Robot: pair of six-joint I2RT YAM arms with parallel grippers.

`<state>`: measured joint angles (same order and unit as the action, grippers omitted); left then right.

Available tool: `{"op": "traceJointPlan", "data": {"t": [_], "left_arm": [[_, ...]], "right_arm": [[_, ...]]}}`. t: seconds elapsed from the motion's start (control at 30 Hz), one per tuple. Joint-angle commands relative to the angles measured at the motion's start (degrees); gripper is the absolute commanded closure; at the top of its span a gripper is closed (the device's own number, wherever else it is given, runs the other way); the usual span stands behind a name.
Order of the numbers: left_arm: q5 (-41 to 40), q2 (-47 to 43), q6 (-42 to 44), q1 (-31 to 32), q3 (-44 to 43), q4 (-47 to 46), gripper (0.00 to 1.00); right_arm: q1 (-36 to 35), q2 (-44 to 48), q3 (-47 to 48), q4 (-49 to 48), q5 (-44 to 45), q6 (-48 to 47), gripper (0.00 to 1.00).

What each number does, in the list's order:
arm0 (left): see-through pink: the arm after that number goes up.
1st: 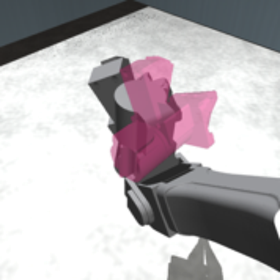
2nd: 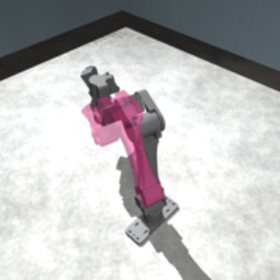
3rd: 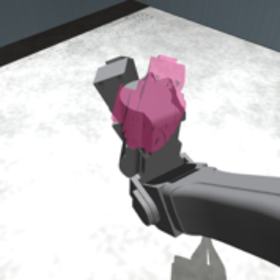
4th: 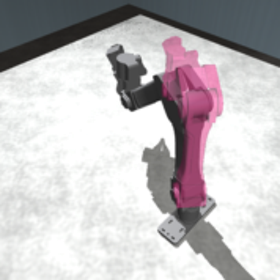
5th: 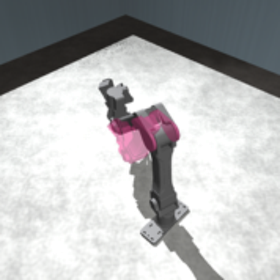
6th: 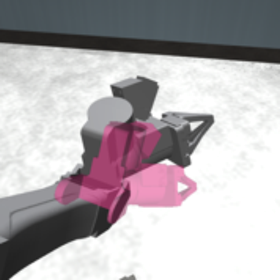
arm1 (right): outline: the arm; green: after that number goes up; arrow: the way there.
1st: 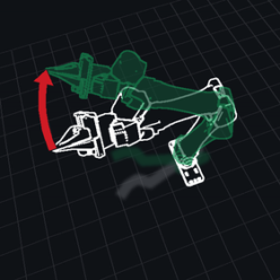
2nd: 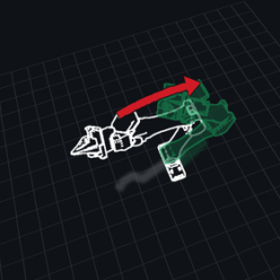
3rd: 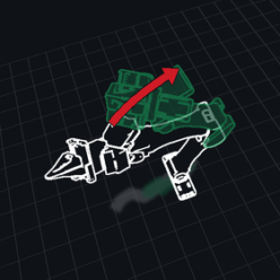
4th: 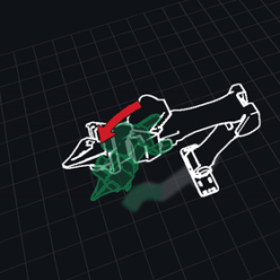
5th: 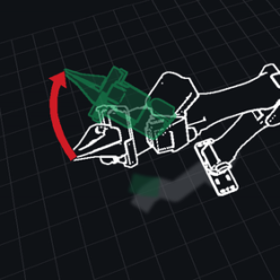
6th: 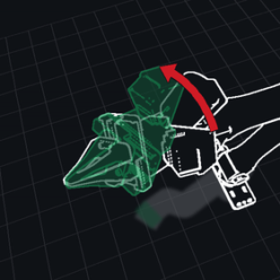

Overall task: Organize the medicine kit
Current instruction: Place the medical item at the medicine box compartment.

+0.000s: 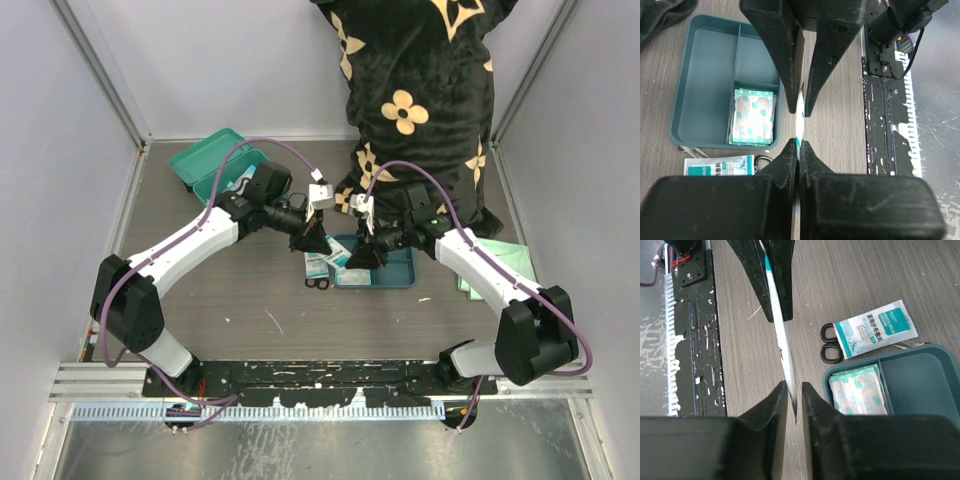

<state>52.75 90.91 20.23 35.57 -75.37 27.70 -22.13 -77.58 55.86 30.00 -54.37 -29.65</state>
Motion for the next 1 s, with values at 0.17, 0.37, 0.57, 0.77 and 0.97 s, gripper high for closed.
{"op": "traceJointPlan", "data": {"t": [0.17,0.37,0.57,0.77,0.97], "left_arm": [[2.6,-0.8,-5.6,-3.9,-6.5,-3.0,1.0],[5.3,-1.6,-30.3,-10.7,-5.2,-23.0,1.0],[1.1,-4.3,-46.6,-12.2,2.1,-39.2,1.0],[-2.2,-5.4,-60.4,-12.2,7.6,-52.3,1.0],[-4.5,-5.5,-67.2,-12.2,11.4,-59.1,1.0]], "right_arm": [[7.0,1.1,6.0,-12.0,-2.1,13.9,0.54],[11.6,0.9,6.0,-26.8,-3.6,29.7,0.42],[11.5,2.5,1.7,-44.9,-1.8,45.1,0.29],[9.3,1.4,-0.1,-52.3,-0.9,52.6,0.25],[7.0,-0.1,-2.9,-60.6,-1.0,59.9,0.39]]}}
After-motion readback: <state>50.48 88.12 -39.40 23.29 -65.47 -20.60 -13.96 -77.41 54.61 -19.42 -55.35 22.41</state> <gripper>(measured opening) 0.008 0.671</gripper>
